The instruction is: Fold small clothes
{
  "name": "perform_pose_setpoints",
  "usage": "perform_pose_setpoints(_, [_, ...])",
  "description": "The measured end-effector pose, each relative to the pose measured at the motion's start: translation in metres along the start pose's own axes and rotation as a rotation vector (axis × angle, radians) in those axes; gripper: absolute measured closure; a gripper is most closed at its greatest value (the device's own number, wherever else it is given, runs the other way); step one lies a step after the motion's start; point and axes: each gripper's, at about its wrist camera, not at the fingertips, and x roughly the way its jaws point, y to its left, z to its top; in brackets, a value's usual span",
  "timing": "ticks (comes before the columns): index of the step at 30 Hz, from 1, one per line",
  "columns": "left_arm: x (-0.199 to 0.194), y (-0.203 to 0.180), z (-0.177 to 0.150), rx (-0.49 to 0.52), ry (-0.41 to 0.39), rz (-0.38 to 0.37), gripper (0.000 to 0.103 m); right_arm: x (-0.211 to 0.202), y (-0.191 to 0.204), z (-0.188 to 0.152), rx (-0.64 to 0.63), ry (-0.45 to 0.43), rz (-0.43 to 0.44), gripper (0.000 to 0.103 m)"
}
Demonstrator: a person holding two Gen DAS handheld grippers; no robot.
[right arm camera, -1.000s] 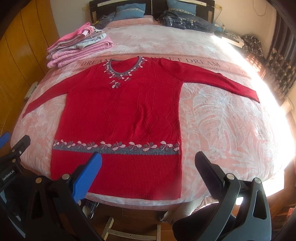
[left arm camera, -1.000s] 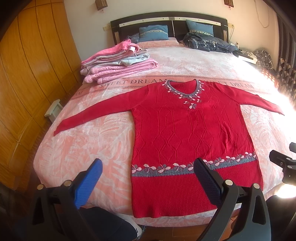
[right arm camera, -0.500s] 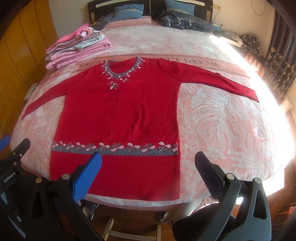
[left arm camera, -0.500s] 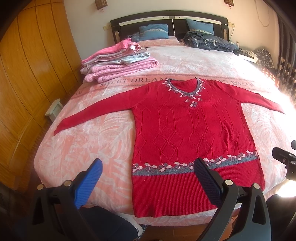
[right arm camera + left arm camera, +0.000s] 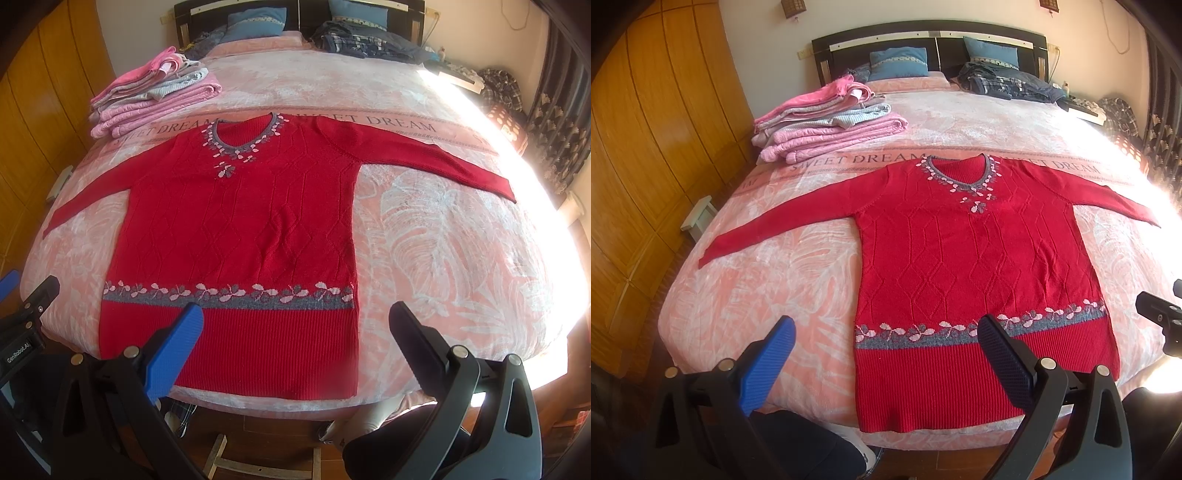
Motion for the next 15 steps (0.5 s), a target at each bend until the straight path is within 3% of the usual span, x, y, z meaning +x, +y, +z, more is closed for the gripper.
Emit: perform_pose_setpoints(15, [0.0012,-0.0009,0.0005,0.000,0.006,-0.007,0.004,0.0011,-0.0026,0.0014,0.009,0.003,0.009,0.003])
